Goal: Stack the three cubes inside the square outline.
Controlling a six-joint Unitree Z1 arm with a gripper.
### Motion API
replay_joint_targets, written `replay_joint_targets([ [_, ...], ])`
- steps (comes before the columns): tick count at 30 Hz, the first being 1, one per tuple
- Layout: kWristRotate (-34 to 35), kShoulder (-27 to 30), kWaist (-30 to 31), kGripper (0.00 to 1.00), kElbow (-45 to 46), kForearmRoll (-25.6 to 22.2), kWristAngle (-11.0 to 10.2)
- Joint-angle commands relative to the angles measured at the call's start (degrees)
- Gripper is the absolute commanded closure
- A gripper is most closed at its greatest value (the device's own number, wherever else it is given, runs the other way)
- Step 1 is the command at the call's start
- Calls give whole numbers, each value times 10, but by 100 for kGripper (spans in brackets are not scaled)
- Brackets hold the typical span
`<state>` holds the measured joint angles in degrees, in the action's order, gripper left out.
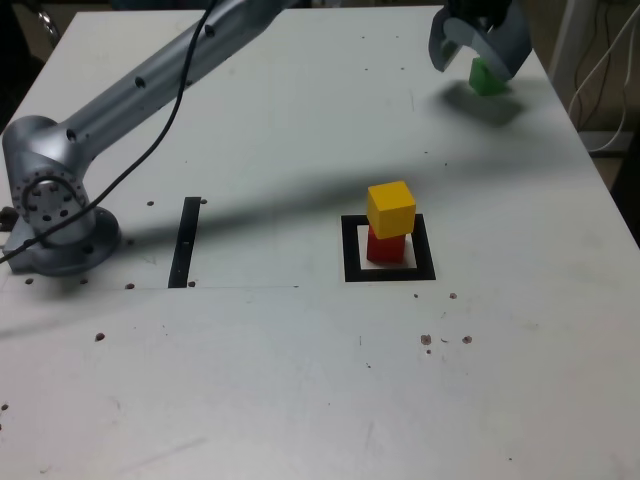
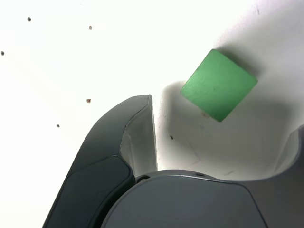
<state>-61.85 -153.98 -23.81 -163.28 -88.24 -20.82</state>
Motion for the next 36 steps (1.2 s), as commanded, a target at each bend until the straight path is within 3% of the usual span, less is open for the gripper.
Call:
replay_joint_targets([
  [1,-1,-7,-2,5,-17,7,0],
  [26,10,-31,-10,17,-19,56,10],
  [36,10,-31,-11,43,-19,55,12],
])
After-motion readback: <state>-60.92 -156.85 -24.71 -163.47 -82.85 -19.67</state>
